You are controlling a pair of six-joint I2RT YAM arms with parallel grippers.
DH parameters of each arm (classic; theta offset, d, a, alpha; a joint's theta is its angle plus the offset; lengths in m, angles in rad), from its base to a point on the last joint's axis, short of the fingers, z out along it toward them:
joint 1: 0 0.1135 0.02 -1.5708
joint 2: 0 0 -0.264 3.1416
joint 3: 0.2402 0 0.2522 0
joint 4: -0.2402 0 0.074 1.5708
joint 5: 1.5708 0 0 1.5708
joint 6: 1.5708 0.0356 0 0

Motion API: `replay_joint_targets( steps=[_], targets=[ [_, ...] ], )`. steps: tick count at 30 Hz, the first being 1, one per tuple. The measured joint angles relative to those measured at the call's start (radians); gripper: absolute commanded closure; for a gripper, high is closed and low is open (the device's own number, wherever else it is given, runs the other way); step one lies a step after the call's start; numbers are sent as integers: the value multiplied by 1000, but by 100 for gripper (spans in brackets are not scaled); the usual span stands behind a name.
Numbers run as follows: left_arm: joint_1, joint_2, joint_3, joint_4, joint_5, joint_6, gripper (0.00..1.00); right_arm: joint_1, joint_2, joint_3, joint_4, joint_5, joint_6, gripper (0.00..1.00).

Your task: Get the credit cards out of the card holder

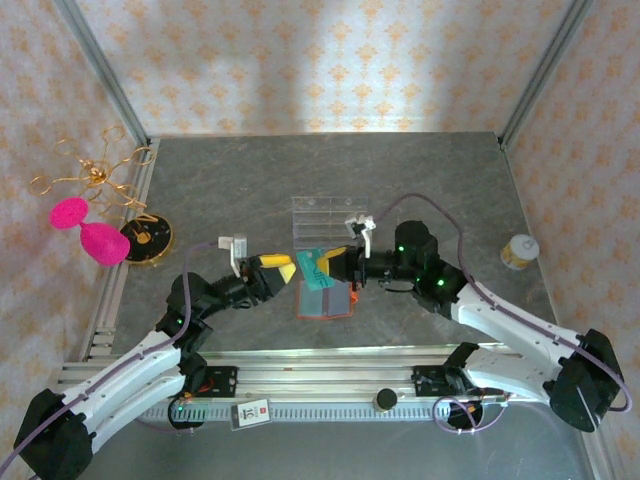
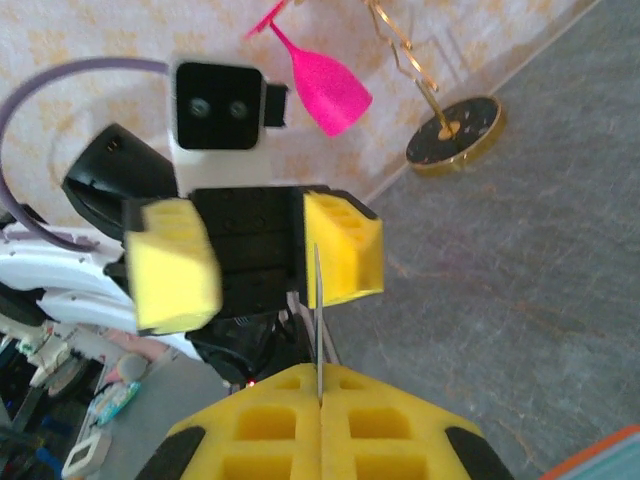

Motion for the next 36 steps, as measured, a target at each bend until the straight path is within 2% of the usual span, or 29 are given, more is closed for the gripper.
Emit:
replay_joint_targets(
  steps=[9,13,19,20,24,27,30,36],
  targets=[
    [0,0,2,2,46,-13,60,61,67,100,-137,-43,-106,100],
    [0,0,2,-3,48,-18,72,75,83,123,-158,-43,-121,100],
    [0,-16,2,1,58,-25,100,82,91,135,-173,-39,-127,99],
    [0,-21,2,2,61,-24,100,82,91,135,-172,-38,-127,95],
    [0,-36,-20,48,55,-41,100,88,86,130,-148,-10,-98,63],
    [0,-58,-56,99,23,-56,100,89,56,97,-87,60,-44,50],
    [0,-89,-97,154,-36,-71,100,89,-2,31,6,102,22,44],
    [0,-126,-117,213,-124,-74,100,89,-14,-17,126,103,97,43]
  ],
)
